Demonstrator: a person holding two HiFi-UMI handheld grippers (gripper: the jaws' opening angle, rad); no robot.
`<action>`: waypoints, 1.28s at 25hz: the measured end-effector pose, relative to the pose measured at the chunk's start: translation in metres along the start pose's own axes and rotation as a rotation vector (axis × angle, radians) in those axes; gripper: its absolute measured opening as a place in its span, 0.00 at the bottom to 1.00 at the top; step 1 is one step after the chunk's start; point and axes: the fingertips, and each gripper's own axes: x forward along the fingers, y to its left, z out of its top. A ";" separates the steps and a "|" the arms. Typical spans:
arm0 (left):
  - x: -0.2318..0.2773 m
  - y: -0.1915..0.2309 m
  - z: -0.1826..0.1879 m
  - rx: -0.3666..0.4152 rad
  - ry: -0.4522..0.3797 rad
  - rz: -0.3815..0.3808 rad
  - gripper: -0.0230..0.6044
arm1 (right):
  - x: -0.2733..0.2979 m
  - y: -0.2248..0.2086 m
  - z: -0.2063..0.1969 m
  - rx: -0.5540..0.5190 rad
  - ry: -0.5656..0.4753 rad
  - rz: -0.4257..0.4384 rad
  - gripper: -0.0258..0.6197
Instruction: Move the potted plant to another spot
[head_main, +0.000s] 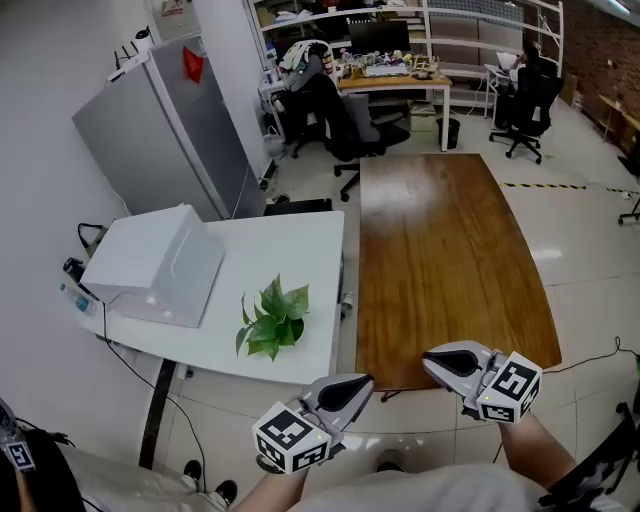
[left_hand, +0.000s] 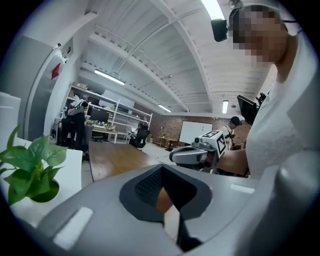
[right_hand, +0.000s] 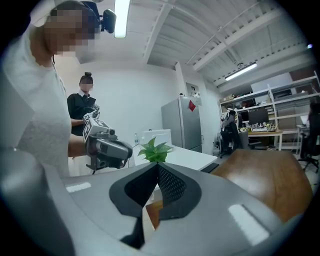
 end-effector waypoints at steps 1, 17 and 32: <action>0.003 -0.010 -0.002 0.005 0.002 -0.008 0.02 | -0.009 0.006 -0.005 -0.011 0.008 -0.004 0.05; -0.002 -0.258 -0.042 0.033 -0.006 -0.069 0.02 | -0.200 0.169 -0.042 0.015 0.030 -0.024 0.05; -0.046 -0.308 -0.017 0.080 -0.009 -0.116 0.02 | -0.215 0.229 -0.003 0.049 -0.016 -0.072 0.05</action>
